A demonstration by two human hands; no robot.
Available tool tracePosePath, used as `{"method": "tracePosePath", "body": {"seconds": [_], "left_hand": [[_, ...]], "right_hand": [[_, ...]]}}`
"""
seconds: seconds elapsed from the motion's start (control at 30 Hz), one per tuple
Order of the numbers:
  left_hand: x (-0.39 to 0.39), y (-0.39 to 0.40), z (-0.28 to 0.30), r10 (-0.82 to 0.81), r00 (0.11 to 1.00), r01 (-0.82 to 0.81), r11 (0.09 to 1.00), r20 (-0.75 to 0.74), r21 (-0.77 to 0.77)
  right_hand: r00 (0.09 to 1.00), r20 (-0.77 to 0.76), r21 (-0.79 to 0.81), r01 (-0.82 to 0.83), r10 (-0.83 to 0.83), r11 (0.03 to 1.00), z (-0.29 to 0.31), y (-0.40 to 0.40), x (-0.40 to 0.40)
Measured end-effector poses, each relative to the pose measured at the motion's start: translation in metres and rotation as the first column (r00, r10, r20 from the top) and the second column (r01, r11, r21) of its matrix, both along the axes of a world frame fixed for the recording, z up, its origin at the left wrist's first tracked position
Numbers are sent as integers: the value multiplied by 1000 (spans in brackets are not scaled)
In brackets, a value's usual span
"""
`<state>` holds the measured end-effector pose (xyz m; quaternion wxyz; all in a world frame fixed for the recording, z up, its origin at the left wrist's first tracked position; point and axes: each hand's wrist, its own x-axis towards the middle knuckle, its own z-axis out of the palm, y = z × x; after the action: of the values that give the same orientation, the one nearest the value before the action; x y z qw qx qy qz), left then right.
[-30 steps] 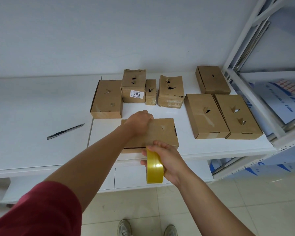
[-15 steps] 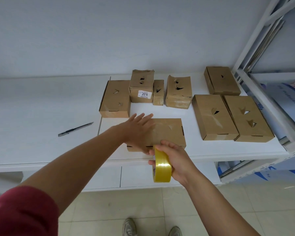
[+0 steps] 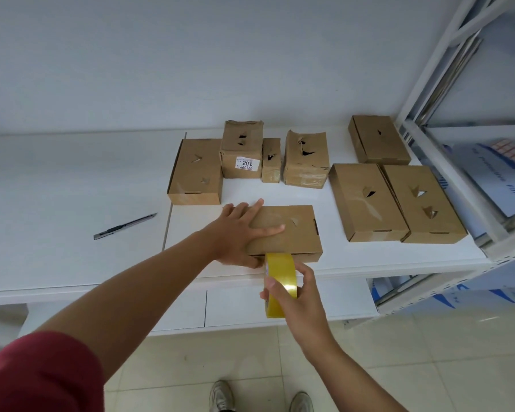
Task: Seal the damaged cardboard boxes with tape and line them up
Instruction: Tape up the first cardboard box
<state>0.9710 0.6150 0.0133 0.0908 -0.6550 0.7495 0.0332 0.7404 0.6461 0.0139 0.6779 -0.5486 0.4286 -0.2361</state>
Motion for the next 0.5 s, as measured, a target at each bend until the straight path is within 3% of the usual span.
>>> {"method": "tracePosePath", "body": {"seconds": [0.17, 0.27, 0.37, 0.43, 0.5], "left_hand": [[2, -6, 5, 41, 999, -42, 998, 13, 39], [-1, -7, 16, 180, 974, -175, 983, -134, 49], [10, -9, 41, 336, 884, -352, 936, -325, 10], [22, -7, 55, 371, 865, -401, 916, -339, -19], [30, -1, 62, 385, 865, -405, 914, -324, 3]], "right_hand": [[997, -38, -156, 64, -71, 986, 8, -3, 1], [989, -65, -270, 109, -132, 957, 28, -26, -5], [963, -237, -341, 40, -128, 939, 38, -46, -14], [942, -322, -327, -17, -95, 945, 36, -48, -21], [949, -314, -301, -56, -43, 952, 32, -47, -27]]}}
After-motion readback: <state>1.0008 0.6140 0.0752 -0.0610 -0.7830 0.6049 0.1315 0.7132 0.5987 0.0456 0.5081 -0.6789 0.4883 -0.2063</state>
